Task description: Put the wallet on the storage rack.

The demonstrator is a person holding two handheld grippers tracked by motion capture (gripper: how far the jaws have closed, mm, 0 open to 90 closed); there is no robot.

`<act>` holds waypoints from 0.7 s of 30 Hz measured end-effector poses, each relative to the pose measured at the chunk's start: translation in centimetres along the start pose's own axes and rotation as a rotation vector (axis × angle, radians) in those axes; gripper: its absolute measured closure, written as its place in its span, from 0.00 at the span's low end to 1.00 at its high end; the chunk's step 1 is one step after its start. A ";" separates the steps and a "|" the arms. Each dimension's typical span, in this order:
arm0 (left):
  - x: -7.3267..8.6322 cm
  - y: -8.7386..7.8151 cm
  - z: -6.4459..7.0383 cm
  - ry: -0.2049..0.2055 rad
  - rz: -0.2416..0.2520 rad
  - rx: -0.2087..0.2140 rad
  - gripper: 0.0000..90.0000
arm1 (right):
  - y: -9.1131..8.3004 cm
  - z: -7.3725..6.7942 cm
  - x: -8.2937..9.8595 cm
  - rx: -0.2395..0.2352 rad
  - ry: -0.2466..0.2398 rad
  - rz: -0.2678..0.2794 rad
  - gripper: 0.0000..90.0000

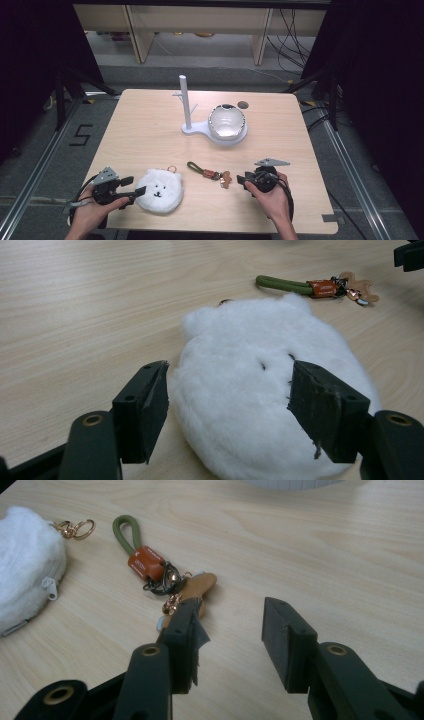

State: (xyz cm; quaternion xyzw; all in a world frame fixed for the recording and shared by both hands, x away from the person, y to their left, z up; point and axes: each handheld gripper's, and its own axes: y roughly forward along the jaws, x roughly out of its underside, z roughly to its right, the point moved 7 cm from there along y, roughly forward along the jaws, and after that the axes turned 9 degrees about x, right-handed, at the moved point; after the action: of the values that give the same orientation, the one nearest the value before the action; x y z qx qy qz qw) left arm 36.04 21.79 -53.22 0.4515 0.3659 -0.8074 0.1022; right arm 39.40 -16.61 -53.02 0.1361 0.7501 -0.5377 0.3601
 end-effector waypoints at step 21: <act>-1.3 0.5 -0.5 -0.004 -0.347 -0.030 0.37 | -1.2 1.0 0.0 0.042 0.050 -0.099 0.62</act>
State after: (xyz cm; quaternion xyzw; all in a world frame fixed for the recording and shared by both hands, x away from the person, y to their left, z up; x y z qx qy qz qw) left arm 37.39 21.57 -52.59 0.3785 0.4500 -0.8083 -0.0313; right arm 39.12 -18.00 -52.33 0.1199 0.7531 -0.5671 0.3112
